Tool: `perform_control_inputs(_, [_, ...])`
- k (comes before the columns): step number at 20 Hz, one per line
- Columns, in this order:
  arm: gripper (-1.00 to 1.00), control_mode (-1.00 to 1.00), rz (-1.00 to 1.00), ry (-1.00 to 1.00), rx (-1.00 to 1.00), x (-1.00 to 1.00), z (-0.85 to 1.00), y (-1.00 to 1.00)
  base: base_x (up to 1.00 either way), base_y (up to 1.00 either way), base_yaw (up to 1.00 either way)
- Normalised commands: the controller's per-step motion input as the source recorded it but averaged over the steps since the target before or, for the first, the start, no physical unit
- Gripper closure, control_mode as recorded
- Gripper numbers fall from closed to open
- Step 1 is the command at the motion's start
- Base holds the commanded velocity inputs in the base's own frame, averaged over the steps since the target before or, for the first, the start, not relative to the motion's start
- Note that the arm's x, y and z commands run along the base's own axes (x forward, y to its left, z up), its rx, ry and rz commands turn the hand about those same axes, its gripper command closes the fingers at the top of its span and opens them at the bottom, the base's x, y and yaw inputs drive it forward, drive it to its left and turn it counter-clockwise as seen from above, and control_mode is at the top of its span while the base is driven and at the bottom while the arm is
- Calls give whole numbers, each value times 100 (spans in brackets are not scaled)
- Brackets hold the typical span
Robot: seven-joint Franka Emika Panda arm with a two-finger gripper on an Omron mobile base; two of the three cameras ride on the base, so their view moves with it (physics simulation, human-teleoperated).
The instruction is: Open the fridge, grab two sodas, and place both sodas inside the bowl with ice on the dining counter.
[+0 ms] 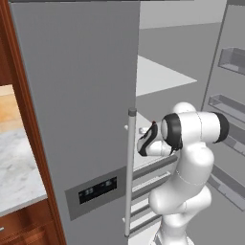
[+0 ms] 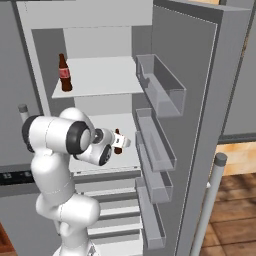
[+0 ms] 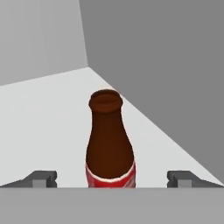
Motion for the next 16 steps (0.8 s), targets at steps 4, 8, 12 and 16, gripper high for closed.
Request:
perform_control_inputs(4, [-100, -100, 0, 0, 0, 4, -7, -4, 0, 0, 0])
perform_control_inputs(8, [-100, -100, 0, 1, 0, 0, -14, 0, 0, 0, 0])
perform_control_inputs(12, [-100, -100, 0, 0, 0, 1, -9, 0, 0, 0, 0])
perform_control_inputs(16, [-100, -100, 0, 0, 0, 10, -1, 0, 0, 0, 0])
